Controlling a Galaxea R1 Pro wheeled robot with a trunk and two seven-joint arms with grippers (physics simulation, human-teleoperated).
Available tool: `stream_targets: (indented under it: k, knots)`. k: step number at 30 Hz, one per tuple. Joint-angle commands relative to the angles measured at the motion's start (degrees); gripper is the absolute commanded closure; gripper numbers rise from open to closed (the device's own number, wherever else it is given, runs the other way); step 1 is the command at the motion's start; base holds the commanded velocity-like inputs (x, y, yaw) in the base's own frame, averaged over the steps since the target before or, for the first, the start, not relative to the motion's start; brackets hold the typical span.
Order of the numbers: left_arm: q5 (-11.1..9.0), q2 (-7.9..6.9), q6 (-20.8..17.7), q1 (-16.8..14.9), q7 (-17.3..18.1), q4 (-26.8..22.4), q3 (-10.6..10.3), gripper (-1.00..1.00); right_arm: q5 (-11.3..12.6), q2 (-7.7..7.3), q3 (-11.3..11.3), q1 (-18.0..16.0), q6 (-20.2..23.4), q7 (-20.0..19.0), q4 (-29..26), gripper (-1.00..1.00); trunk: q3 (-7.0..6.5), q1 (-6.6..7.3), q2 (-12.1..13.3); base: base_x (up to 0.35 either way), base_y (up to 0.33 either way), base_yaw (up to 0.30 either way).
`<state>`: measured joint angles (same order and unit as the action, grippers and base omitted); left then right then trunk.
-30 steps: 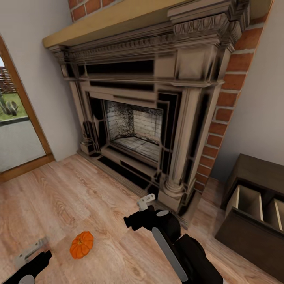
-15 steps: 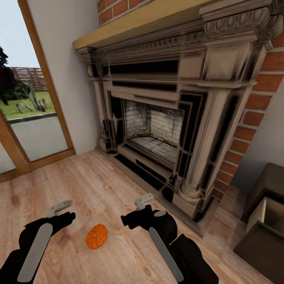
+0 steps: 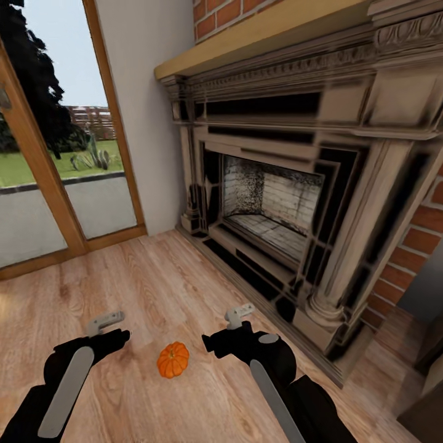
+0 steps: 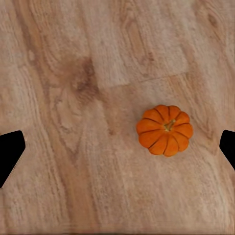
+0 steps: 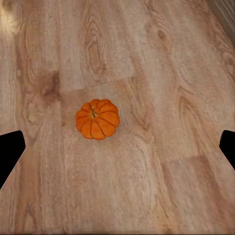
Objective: Place each of the two pumpkins and all three candles from the living room inside a cabinet in the living room (use any cabinet), then make sure every cabinet is closed, and position the cauldron so it is next to a table in the living room.
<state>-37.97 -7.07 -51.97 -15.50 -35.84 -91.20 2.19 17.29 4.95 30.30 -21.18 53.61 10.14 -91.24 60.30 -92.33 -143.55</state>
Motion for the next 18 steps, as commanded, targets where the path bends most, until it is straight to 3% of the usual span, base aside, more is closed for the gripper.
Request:
stream_targets:
  k: [1, 6, 7, 18]
  knots:
    - [-0.6, 0.00, -0.1, 0.0, -0.5, 0.0, -0.2, -1.00, 0.6, -0.17, -0.3, 0.1, 0.2, 0.6, -0.3, -1.00, 0.05, 0.01, 0.0, 0.000, 0.000, 0.290]
    - [-0.6, 0.04, -0.1, 0.5, -0.6, 0.0, -0.9, -1.00, 0.6, -0.63, -1.9, 0.3, 0.3, 0.6, -0.9, -1.00, 0.05, 0.01, 0.0, 0.000, 0.000, 0.291]
    - [-0.5, -0.10, 1.8, 2.3, -0.7, 0.0, -0.7, -1.00, 0.6, -0.78, -2.3, 0.4, 0.3, 0.5, -1.1, -1.00, 0.05, 0.01, 0.0, 0.000, 0.000, 0.291]
    - [-0.4, -0.29, 4.1, 5.1, -0.8, 0.0, 0.2, -1.00, 0.6, -0.74, -2.2, 0.6, 0.3, 0.5, -1.2, -1.00, 0.05, 0.01, 0.0, 0.000, 0.000, 0.291]
